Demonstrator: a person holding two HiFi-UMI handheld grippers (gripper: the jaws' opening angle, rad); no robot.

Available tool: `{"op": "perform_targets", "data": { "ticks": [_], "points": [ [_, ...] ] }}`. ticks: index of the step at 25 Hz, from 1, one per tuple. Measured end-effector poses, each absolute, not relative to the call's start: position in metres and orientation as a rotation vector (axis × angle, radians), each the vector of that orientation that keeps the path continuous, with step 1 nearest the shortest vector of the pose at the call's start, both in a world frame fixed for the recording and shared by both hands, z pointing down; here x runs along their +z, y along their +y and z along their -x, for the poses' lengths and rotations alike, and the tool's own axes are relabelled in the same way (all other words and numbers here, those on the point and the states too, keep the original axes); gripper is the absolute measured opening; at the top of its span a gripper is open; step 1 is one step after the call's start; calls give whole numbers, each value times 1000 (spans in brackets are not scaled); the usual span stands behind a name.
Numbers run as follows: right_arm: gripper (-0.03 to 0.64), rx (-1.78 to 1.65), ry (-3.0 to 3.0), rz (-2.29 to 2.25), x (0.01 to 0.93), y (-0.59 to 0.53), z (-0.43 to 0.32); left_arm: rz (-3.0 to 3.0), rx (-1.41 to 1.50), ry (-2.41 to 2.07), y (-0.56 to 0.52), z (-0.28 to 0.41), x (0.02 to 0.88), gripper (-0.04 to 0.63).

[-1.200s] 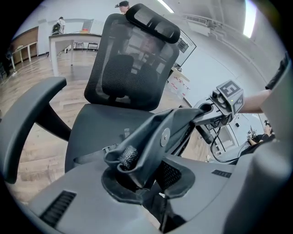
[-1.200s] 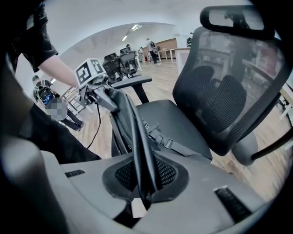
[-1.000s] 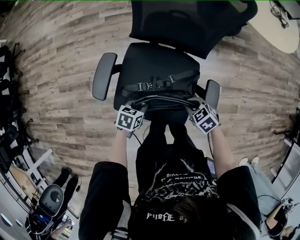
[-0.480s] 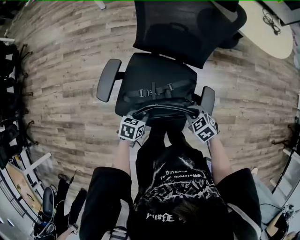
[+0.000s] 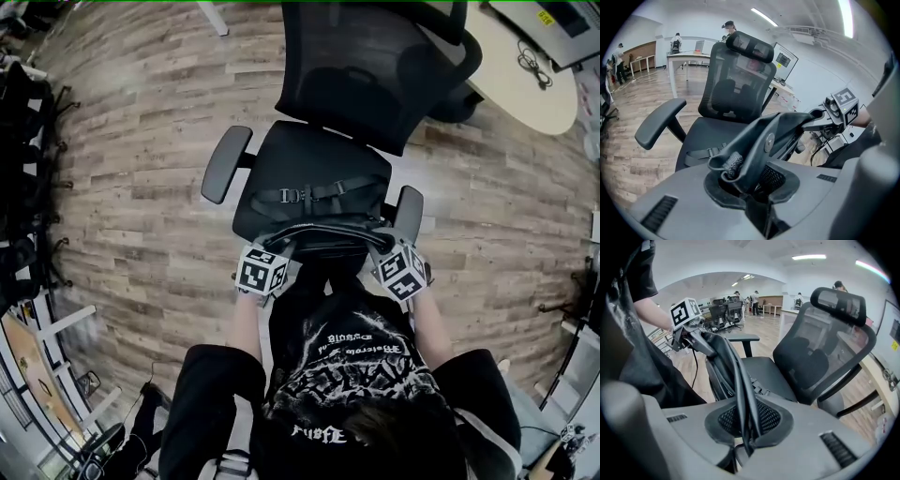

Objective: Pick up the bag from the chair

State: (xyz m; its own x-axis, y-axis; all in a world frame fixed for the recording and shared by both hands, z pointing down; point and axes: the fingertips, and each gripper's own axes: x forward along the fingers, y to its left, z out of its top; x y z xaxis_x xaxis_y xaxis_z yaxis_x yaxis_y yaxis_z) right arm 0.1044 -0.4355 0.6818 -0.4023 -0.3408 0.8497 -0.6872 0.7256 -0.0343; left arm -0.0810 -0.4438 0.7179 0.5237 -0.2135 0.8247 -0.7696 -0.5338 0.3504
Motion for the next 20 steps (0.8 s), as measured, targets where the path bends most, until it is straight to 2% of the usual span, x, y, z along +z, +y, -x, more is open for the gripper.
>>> {"op": "perform_targets", "data": {
  "ticks": [20],
  "points": [
    [40, 263, -2154, -907, 584, -431, -97, -2188, 860, -914, -433, 87, 621, 67]
  ]
}}
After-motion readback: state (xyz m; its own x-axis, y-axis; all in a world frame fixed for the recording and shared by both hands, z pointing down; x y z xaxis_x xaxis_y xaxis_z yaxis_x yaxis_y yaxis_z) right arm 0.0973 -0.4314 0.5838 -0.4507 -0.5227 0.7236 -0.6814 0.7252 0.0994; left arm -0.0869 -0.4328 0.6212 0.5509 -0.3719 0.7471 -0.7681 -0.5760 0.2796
